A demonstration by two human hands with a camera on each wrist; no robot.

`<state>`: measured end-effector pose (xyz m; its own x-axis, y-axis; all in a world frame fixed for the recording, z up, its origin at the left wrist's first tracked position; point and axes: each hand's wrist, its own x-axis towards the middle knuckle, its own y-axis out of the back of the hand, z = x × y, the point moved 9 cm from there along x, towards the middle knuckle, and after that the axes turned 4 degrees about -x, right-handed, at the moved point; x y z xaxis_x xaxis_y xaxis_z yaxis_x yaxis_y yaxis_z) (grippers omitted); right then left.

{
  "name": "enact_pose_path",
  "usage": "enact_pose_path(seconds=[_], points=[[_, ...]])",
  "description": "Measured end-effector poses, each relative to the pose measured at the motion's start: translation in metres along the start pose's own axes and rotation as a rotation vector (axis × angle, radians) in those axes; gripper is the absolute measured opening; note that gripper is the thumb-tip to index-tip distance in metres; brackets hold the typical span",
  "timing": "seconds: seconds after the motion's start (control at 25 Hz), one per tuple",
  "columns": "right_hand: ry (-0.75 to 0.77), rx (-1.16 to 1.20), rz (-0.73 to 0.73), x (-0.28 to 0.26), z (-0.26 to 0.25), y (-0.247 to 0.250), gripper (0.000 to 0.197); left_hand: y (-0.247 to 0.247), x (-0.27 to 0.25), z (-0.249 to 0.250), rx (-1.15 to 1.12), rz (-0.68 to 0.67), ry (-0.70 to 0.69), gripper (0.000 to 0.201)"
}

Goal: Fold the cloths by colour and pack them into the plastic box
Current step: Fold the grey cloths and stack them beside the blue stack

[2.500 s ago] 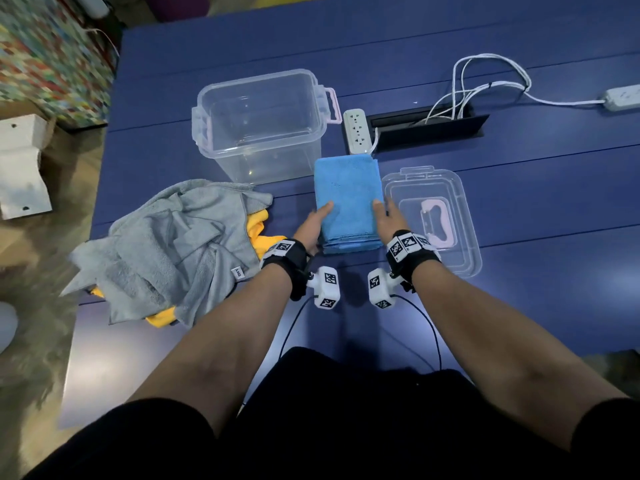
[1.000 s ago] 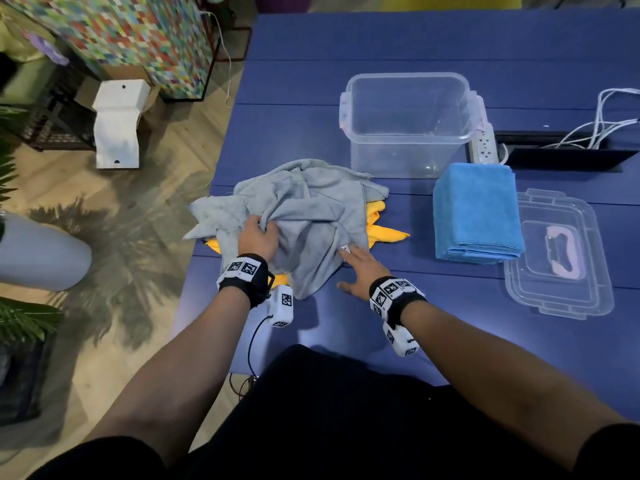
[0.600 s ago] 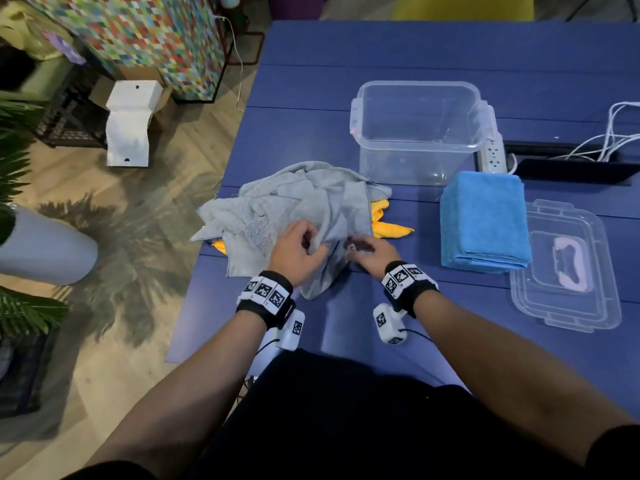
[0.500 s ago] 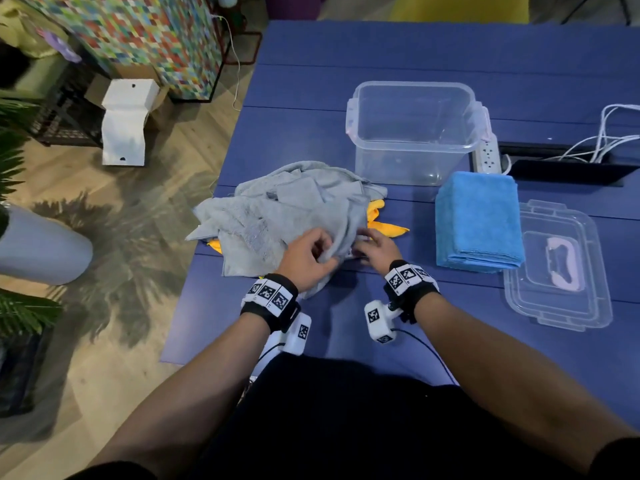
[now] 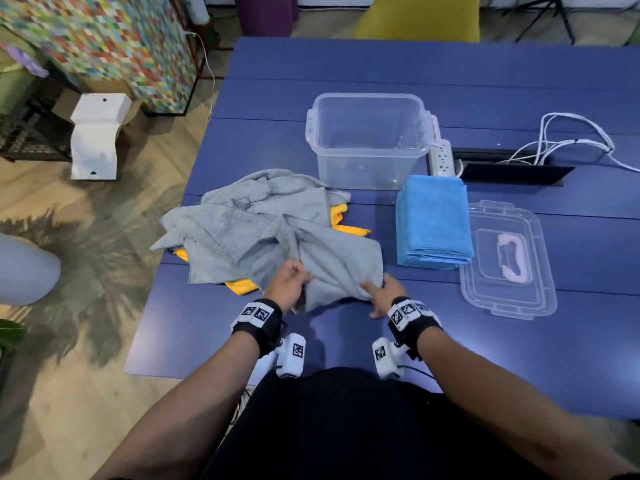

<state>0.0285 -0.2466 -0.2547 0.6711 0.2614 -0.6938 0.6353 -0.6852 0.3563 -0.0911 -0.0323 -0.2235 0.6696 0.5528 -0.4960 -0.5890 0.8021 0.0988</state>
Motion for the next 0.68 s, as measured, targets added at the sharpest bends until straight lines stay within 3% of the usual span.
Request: enact_pose_path(seconds=[0.08,0.16,0.2,0.32,0.36,0.48,0.56,0.68], points=[[0.024,-0.193,0.074,-0.002,0.019,0.017,0.027,-0.028,-0.012,-0.007,0.094,-0.164,0.002,0.027],[0.036,-0.241,0.192,-0.001,0.030,0.041,0.025,-0.051,-0.025,-0.011,0.173,-0.307,-0.002,0.024],[0.050,-0.249,0.248,-0.002,0.033,0.054,0.025,-0.053,-0.026,-0.010,0.224,-0.296,-0.043,0.023],[0.075,-0.378,0.235,-0.002,0.039,0.077,0.034,-0.025,-0.011,0.006,0.541,0.023,-0.285,0.050],[0.098,-0.489,0.212,-0.005,0.039,0.077,0.039,-0.020,-0.005,0.006,0.663,0.050,-0.303,0.057],[0.335,-0.922,0.307,-0.022,0.019,0.065,0.046,-0.032,0.007,-0.024,1.044,-0.114,-0.210,0.062],[0.513,-0.952,0.351,-0.035,0.001,0.053,0.040,-0.032,0.005,-0.032,1.056,-0.074,-0.224,0.052],[0.621,-0.826,0.223,-0.044,-0.002,0.039,0.018,-0.031,-0.007,-0.024,0.872,0.082,-0.299,0.039]])
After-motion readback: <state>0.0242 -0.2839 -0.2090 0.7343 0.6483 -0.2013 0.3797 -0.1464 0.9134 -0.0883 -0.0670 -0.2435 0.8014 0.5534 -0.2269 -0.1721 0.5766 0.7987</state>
